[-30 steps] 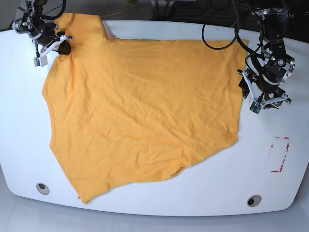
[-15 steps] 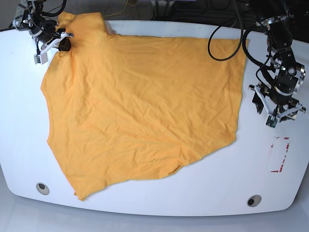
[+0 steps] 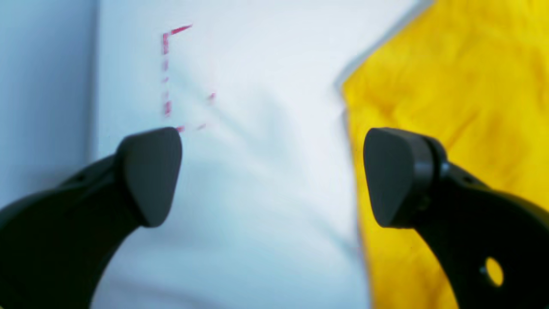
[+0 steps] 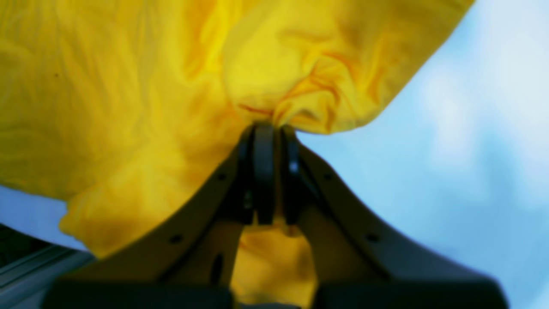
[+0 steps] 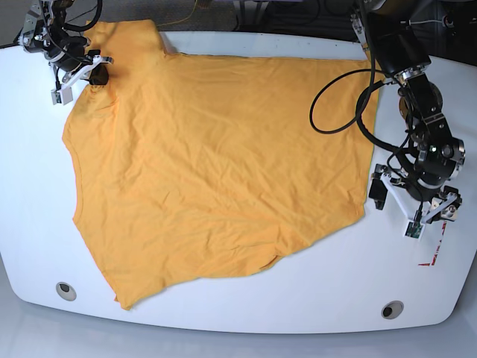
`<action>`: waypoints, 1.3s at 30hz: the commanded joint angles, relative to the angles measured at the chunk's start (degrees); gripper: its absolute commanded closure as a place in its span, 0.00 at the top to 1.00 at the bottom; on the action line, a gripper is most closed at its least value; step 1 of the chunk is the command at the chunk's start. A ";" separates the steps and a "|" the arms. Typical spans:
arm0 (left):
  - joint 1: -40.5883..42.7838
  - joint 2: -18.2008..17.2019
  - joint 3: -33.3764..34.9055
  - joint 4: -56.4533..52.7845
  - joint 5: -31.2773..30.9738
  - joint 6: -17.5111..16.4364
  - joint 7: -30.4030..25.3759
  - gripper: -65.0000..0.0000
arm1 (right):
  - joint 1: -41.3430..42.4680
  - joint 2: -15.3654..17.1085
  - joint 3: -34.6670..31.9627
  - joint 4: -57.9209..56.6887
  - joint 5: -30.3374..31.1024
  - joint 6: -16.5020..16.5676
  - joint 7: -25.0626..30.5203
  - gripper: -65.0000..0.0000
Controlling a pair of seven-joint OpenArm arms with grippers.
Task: Layout the t-shirt on the table in an organized manner, then fold the t-shirt properly
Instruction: 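Move the left gripper inward over the t-shirt and grasp its edge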
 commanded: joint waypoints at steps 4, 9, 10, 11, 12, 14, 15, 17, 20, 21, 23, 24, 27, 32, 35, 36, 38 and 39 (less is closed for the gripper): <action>-5.71 1.08 -1.40 -8.89 -0.60 0.16 -1.32 1.00 | -0.09 0.94 0.33 0.97 0.69 0.03 0.89 0.01; -9.31 2.05 -2.98 -17.94 -0.60 0.16 -5.19 1.00 | -0.09 0.94 0.33 0.97 0.69 0.29 0.89 0.01; -10.10 2.05 -2.98 -20.40 -0.60 0.16 -6.24 1.00 | -0.09 0.94 0.33 0.97 0.69 0.29 0.89 0.01; -10.46 2.05 -2.98 -21.99 -0.60 0.16 -6.86 1.00 | -0.09 0.94 0.33 0.97 0.69 0.29 0.89 0.01; -10.90 2.05 -2.98 -23.31 -0.60 0.16 -7.47 1.00 | -0.09 0.94 0.33 0.97 0.69 0.29 0.89 0.01; -12.21 2.05 -2.81 -27.35 -0.69 0.16 -9.93 1.00 | -0.09 0.94 0.33 0.97 0.69 0.29 0.89 0.01; -12.39 2.05 -2.81 -28.05 -0.69 0.16 -10.46 1.00 | -0.09 0.94 0.33 0.97 0.69 0.38 0.89 0.01; -13.09 2.14 -2.72 -31.04 -0.69 0.16 -12.13 1.00 | -0.09 1.03 0.33 0.97 0.69 0.38 0.89 0.01; -14.24 2.14 -2.63 -35.52 -0.69 0.16 -13.98 1.00 | -0.09 1.03 0.33 0.97 0.69 0.38 0.89 0.01; -14.68 2.14 -2.63 -37.46 -0.69 0.16 -14.59 1.00 | -0.09 1.12 0.33 0.97 0.69 0.38 0.89 0.01; -15.29 2.14 -2.63 -40.10 -0.69 0.16 -15.39 1.00 | -0.09 1.12 0.33 0.97 0.69 0.38 0.89 0.01; -15.64 2.14 -2.63 -41.15 -0.69 0.16 -15.74 1.00 | -0.09 1.12 0.33 0.97 0.69 0.38 0.89 0.01; -15.99 2.23 -2.63 -43.61 -0.69 0.16 -17.85 1.00 | -0.09 1.21 0.33 0.97 0.69 0.38 0.89 0.01; -15.99 2.84 -2.02 -46.87 -0.33 0.16 -19.87 1.00 | -0.09 1.21 0.33 0.97 0.69 0.38 0.89 0.01; -15.99 2.84 0.27 -47.92 -0.51 0.16 -20.13 0.98 | -0.09 1.21 0.33 0.97 0.69 0.38 0.89 0.01; -15.99 2.84 0.71 -47.83 -0.51 0.16 -20.13 0.96 | 0.00 1.21 0.33 0.97 0.69 0.38 0.89 0.01; -15.82 2.93 1.94 -47.74 -0.69 0.16 -20.75 0.86 | 0.00 1.21 0.33 0.97 0.69 0.38 0.89 0.01; -15.82 3.02 2.56 -47.74 -0.69 0.16 -21.10 0.81 | 0.00 1.12 0.33 0.97 0.69 0.38 0.89 0.01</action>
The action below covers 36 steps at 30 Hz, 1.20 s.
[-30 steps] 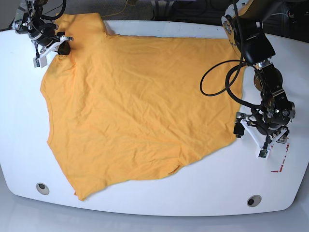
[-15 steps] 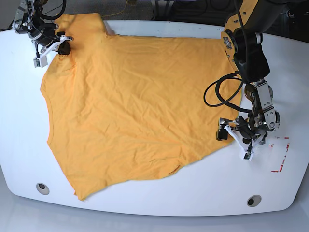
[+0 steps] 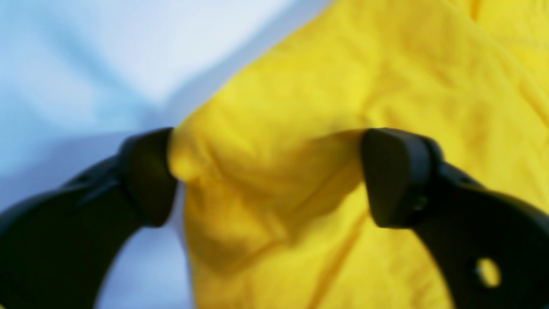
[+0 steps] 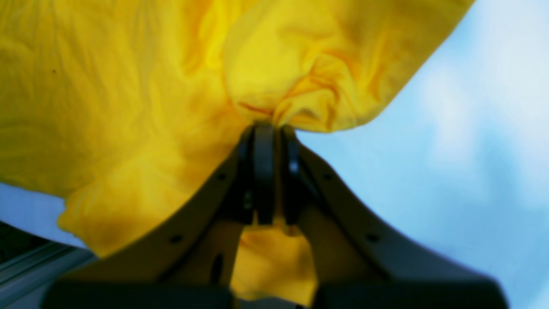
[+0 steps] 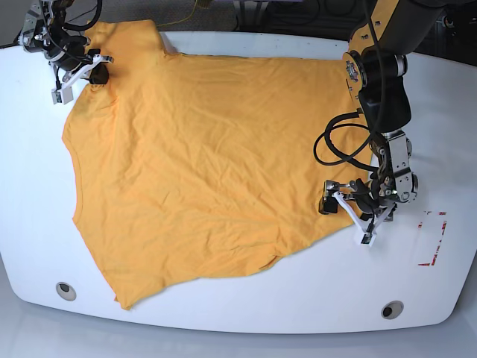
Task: Layout the t-shirt on the table in an organized manner, then fold the t-shirt properly
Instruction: 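Move the left gripper inward over the t-shirt and grasp its edge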
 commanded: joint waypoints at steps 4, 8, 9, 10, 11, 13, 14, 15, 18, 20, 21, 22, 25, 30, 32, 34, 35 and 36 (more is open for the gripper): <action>-1.13 0.92 2.43 0.52 -0.86 -0.46 -2.84 0.48 | -0.02 1.01 0.33 0.97 0.69 0.20 0.98 0.01; -1.13 0.92 2.43 0.60 -0.86 -0.46 -3.10 0.22 | -0.02 1.01 0.33 0.97 0.69 0.20 0.98 0.01; -1.13 0.92 2.43 0.60 -0.86 -0.46 -3.10 0.14 | -0.02 1.01 0.33 0.97 0.69 0.20 0.98 0.01; -1.13 1.01 2.43 0.60 -0.86 -0.46 -3.10 0.11 | -0.02 1.01 0.33 0.97 0.69 0.20 0.98 0.01; -1.13 1.01 2.43 0.96 -0.86 -0.46 -3.19 0.03 | -0.02 1.01 0.33 0.97 0.69 0.20 0.98 0.01; -1.13 1.01 2.43 2.45 -0.86 -0.55 -3.19 0.01 | -0.02 0.92 0.33 0.97 0.69 0.12 0.98 0.01; -0.95 1.10 2.43 3.86 -0.86 -0.55 -3.28 0.03 | -0.02 0.92 0.33 0.97 0.69 0.12 0.98 0.01; -0.43 1.54 2.52 5.00 -0.86 -0.55 -3.28 0.04 | -0.02 0.92 0.33 0.97 0.69 0.12 0.98 0.01; 2.12 3.03 2.96 10.27 -0.77 -0.63 -3.28 0.03 | -0.02 0.92 0.33 0.97 0.69 0.12 0.98 0.01; 3.70 3.12 5.16 15.20 -0.77 -0.63 -3.28 0.03 | -0.02 0.92 0.33 0.97 0.69 0.20 0.98 0.01; 4.41 3.12 6.48 17.66 -0.77 -0.63 -3.28 0.03 | -0.02 0.92 0.33 0.97 0.69 0.20 0.98 0.01; 5.20 3.12 7.88 19.77 -0.77 -0.63 -3.28 0.03 | -0.02 0.92 0.33 0.97 0.69 0.20 0.98 0.01; 8.80 2.94 13.68 27.68 -0.86 -0.63 -3.28 0.03 | -0.02 0.92 0.25 0.97 0.69 0.12 0.98 0.01; 13.73 2.86 20.80 36.38 -0.51 -0.63 -3.01 0.03 | -0.02 0.92 0.25 0.89 0.69 0.12 0.98 0.01; 15.13 2.86 22.83 38.58 -0.42 -0.63 -3.01 0.03 | 0.24 0.92 0.25 0.89 0.69 0.12 0.98 0.01; 16.63 2.50 24.41 40.60 -0.42 -0.63 -3.01 0.03 | 0.86 0.92 0.16 0.80 0.69 0.03 0.98 0.01; 17.24 2.07 25.02 41.48 -0.42 -0.63 -2.84 0.03 | 0.95 0.92 0.16 0.80 0.69 0.03 0.98 0.01; 18.21 1.36 25.82 42.63 -0.42 -0.63 -2.31 0.04 | 0.95 0.92 0.16 0.80 0.69 -0.06 0.89 0.01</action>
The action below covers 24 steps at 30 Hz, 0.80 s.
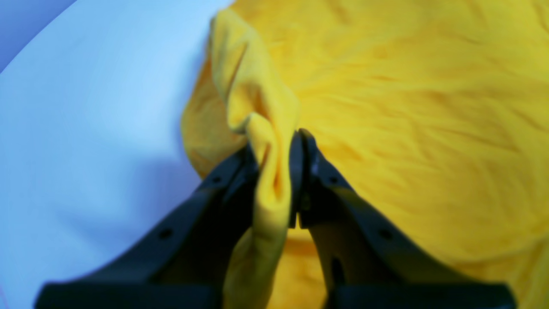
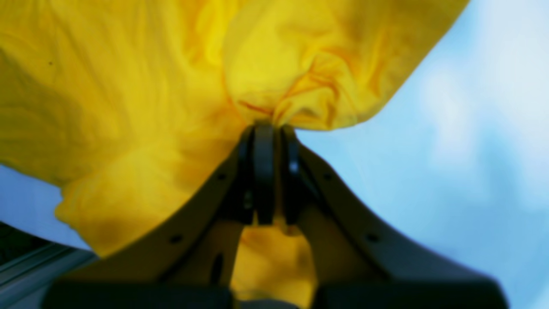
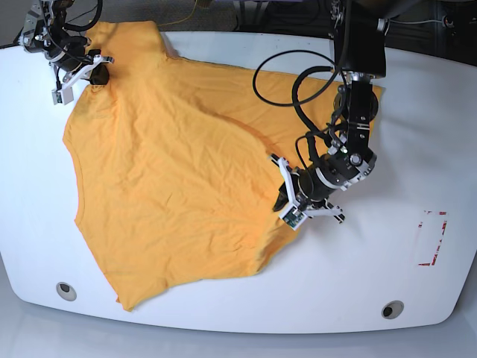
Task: Layout the t-shirt on the table in an organized manner, then fold the t-shirt properly
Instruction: 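Move the left gripper inward over the t-shirt and grasp its edge, then pull the grasped t-shirt edge outward with the left gripper, spreading it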
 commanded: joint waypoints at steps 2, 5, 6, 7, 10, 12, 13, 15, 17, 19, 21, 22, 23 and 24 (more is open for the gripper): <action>1.26 -2.03 2.55 4.63 -0.27 0.31 1.55 0.04 | 0.31 0.99 0.40 0.82 0.71 -0.04 0.78 0.01; 2.66 -2.38 5.10 6.65 -0.27 0.31 4.18 0.04 | 0.40 1.08 0.40 0.82 0.71 -0.04 0.78 0.01; 3.10 -2.56 5.71 7.09 -0.27 0.31 4.80 0.04 | 0.40 1.16 0.40 0.82 0.71 -0.04 0.78 0.01; 3.72 -3.00 6.33 7.53 -0.27 0.31 5.50 0.04 | 0.40 1.16 0.40 0.82 0.71 -0.04 0.78 0.01; 5.39 -4.32 8.79 8.14 -0.27 0.31 6.47 0.04 | 0.40 1.16 0.40 0.82 0.71 -0.04 0.78 0.01; 6.18 -4.93 10.11 8.14 -0.27 0.31 6.47 0.04 | 0.40 1.16 0.40 0.82 0.71 -0.04 0.78 0.01; 6.71 -5.37 10.90 8.14 -0.27 0.31 6.65 0.04 | 0.40 1.08 0.31 0.82 0.71 -0.04 0.78 0.01; 7.41 -5.99 11.96 8.14 -0.27 0.31 6.73 0.04 | 0.40 1.08 0.31 0.82 0.71 -0.04 0.78 0.01; 8.11 -6.78 13.27 8.32 -0.27 0.22 6.73 0.04 | 0.40 1.08 0.31 0.82 0.71 -0.04 0.78 0.01; 8.29 -7.83 14.86 8.32 -0.27 0.22 6.73 0.06 | 0.40 1.08 0.31 0.73 0.71 -0.04 0.78 0.01; 8.29 -8.80 16.88 8.23 -0.18 0.22 6.82 0.12 | 0.40 1.08 0.31 0.73 0.71 -0.04 0.78 0.01; 8.20 -9.50 18.46 8.23 -0.18 0.22 6.82 0.18 | 0.40 1.08 0.31 0.73 0.71 -0.04 0.78 0.01; 8.20 -10.21 19.69 8.23 -0.18 0.31 6.91 0.23 | 0.40 1.08 0.22 0.73 0.71 -0.04 0.78 0.01; 8.20 -11.35 21.19 8.23 -0.18 0.31 7.09 0.31 | 0.49 1.08 0.22 0.73 0.71 -0.04 0.78 0.01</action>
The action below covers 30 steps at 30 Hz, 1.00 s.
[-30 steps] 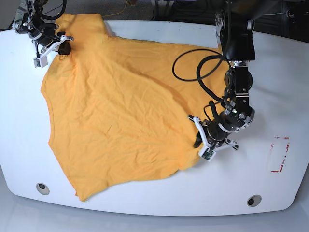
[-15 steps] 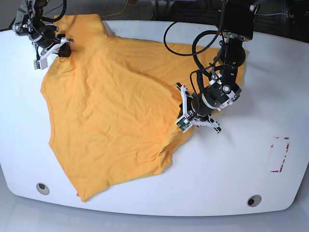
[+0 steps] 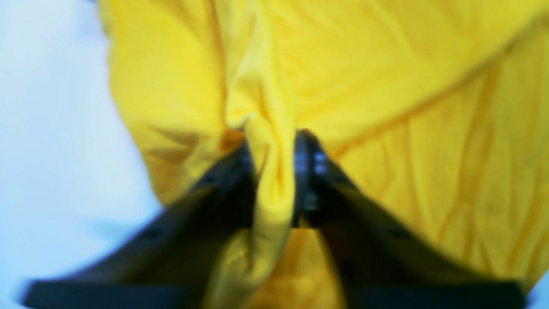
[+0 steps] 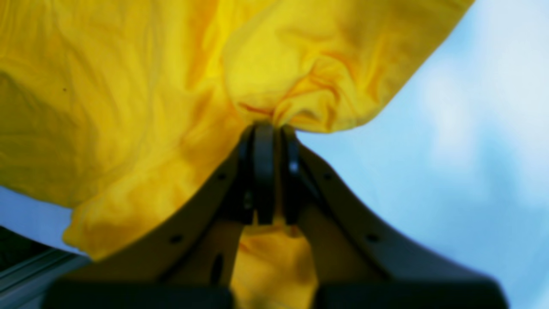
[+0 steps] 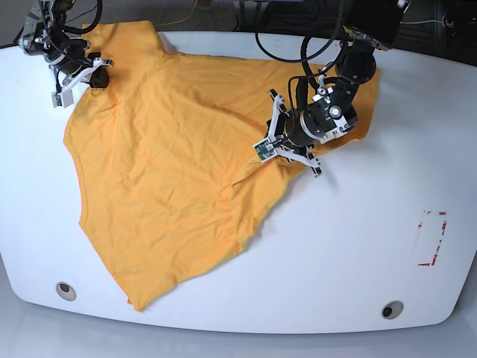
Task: Layout the t-shirt on the table in an organized manner, then fold the t-shirt properly
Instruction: 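Pull the grasped t-shirt edge outward with the left gripper, spreading it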
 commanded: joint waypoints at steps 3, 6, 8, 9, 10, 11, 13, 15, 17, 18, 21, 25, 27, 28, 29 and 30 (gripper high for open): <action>-0.98 -2.66 4.04 1.54 -0.70 0.20 -0.10 0.50 | 0.67 1.05 0.31 0.78 0.71 0.23 0.91 0.01; -1.16 -2.92 3.07 2.86 -0.70 0.37 0.43 0.65 | 1.19 1.32 -1.01 0.69 0.71 0.23 0.74 0.01; -1.16 -2.92 1.49 4.18 -0.70 0.37 0.43 0.68 | 1.55 1.32 -1.97 0.69 0.71 0.23 0.47 0.01; -1.16 -2.92 0.61 4.80 -0.79 0.37 0.43 0.70 | 1.63 1.32 -2.41 0.69 0.71 0.23 0.30 0.01; -1.24 -2.92 -0.27 5.32 -0.79 0.37 0.43 0.70 | 1.63 1.32 -2.59 0.69 0.71 0.23 0.30 0.01; -1.33 -2.83 -1.41 5.85 -0.79 0.37 0.43 0.70 | 1.63 1.32 -2.94 0.69 0.71 0.14 0.30 0.01; -1.77 -2.75 -3.52 6.55 -0.88 0.37 0.43 0.70 | 1.63 1.23 -3.12 0.69 0.71 0.14 0.30 0.01; -2.47 -2.66 -5.54 6.99 -0.97 0.37 0.43 0.70 | 1.63 1.05 -3.12 0.69 0.71 0.14 0.30 0.01; -3.09 -2.13 -9.06 7.17 -1.14 0.37 0.43 0.70 | 1.72 0.97 -3.12 0.69 0.71 0.14 0.30 0.01; -3.35 -1.51 -10.02 6.99 -1.23 0.37 0.43 0.70 | 1.72 0.97 -3.21 0.69 0.71 0.14 0.30 0.01; -4.23 0.33 -12.93 6.82 -1.14 0.37 0.43 0.70 | 1.81 0.97 -3.21 0.69 0.71 0.14 0.30 0.01; -4.32 2.09 -15.39 6.73 -1.23 0.20 0.51 0.70 | 2.43 1.14 -3.21 0.69 0.71 0.31 0.30 0.01; -4.23 3.32 -16.18 6.73 -1.32 0.20 0.51 0.70 | 2.51 1.23 -3.21 0.69 0.71 0.23 0.30 0.01; -4.23 3.85 -16.53 6.64 -1.32 0.11 0.51 0.70 | 2.51 1.32 -3.21 0.69 0.71 0.23 0.30 0.01; -4.14 4.46 -16.88 6.64 -1.32 0.11 0.51 0.70 | 2.60 1.32 -3.21 0.69 0.71 0.23 0.30 0.01; -4.14 5.08 -17.23 6.64 -1.32 0.11 0.51 0.71 | 2.60 1.32 -3.12 0.69 0.71 0.23 0.30 0.01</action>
